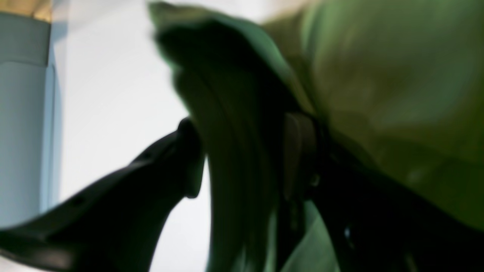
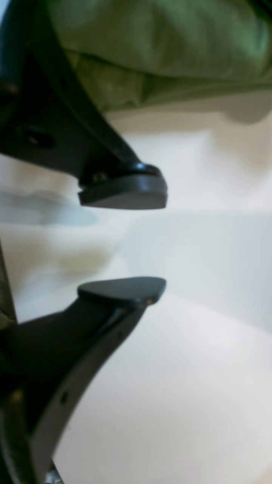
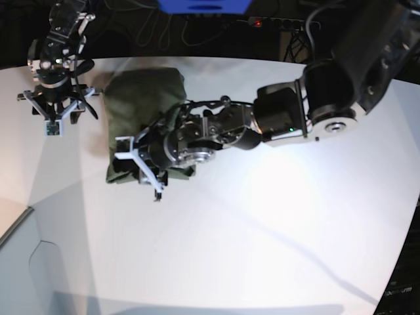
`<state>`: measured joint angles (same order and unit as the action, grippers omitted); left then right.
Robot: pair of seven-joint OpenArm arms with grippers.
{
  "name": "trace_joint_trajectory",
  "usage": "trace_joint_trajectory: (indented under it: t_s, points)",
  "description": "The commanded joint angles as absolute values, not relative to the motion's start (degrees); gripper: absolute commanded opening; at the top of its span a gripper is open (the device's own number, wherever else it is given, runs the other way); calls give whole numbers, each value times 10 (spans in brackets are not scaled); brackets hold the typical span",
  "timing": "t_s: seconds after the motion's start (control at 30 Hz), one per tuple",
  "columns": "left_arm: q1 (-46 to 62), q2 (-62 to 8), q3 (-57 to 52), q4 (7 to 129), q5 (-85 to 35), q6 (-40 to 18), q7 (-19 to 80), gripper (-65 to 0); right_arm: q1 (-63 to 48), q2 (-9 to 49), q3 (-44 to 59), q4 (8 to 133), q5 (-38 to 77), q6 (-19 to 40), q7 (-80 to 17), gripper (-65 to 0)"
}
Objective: Layout the t-shirt on the table in an organized manner, then fold the t-shirt properly
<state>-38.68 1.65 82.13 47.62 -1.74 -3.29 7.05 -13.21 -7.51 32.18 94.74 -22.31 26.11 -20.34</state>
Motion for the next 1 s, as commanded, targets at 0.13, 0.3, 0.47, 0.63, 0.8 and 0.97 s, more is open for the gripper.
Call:
trace_joint_trajectory:
  t_s: [0.13, 0.3, 0.47, 0.63, 0.8, 0.97]
  points:
    - [-407, 8, 765, 521, -15, -23, 61, -348, -130, -80, 321, 959, -225, 259, -191, -361]
    - [-407, -14, 700, 562, -15, -23, 61, -348, -138, -80, 320, 960, -224, 259, -191, -361]
    - [-388, -44, 575, 615, -18, -23, 61, -351, -141, -80, 320, 974, -223, 259, -191, -362]
    - [-291, -72, 336, 713, -20, -23, 61, -358, -167, -89, 321, 1022, -222, 259, -192, -365]
    - [-133, -72, 93, 839, -20, -23, 115, -639, -207, -90, 321, 1053, -222, 259, -194, -505]
    - [4, -67, -60, 921, -30, -23, 196, -647, -254, -90, 321, 1055, -188, 259, -193, -650]
